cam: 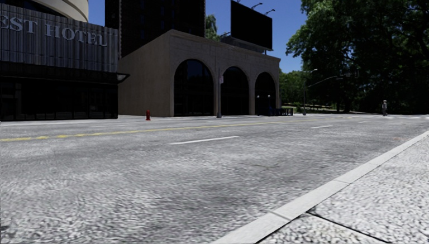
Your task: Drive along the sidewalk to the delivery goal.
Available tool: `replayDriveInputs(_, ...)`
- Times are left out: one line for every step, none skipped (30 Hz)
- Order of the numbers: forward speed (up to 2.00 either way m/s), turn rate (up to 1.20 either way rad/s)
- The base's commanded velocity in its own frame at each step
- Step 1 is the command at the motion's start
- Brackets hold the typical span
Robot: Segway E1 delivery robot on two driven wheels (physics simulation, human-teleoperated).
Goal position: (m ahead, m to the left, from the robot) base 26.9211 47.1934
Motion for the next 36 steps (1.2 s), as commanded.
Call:
replayDriveInputs(0.91, -0.62)
replayDriveInputs(0.91, -0.62)
replayDriveInputs(0.91, -0.62)
replayDriveInputs(0.91, -0.62)
replayDriveInputs(0.91, -0.62)
replayDriveInputs(0.91, -0.62)
replayDriveInputs(0.91, -0.62)
replayDriveInputs(0.91, -0.62)
replayDriveInputs(0.91, -0.62)
replayDriveInputs(0.91, -0.62)
replayDriveInputs(0.91, -0.62)
replayDriveInputs(0.91, -0.62)
replayDriveInputs(0.91, -0.62)
replayDriveInputs(0.91, -0.62)
replayDriveInputs(0.91, -0.62)
replayDriveInputs(0.91, -0.62)
replayDriveInputs(0.91, -0.62)
replayDriveInputs(0.91, -0.62)
replayDriveInputs(0.91, -0.62)
replayDriveInputs(0.91, -0.62)
replayDriveInputs(0.91, -0.62)
replayDriveInputs(0.91, -0.62)
replayDriveInputs(0.91, -0.62)
replayDriveInputs(0.91, -0.62)
replayDriveInputs(0.91, -0.62)
replayDriveInputs(0.92, -0.62)
replayDriveInputs(0.94, -0.62)
replayDriveInputs(0.94, -0.62)
replayDriveInputs(0.98, -0.62)
replayDriveInputs(1.11, -0.62)
replayDriveInputs(1.93, -0.62)
replayDriveInputs(1.93, -0.62)
replayDriveInputs(2.0, -0.62)
replayDriveInputs(2.0, -0.62)
replayDriveInputs(2.0, -0.62)
replayDriveInputs(2.0, -0.62)
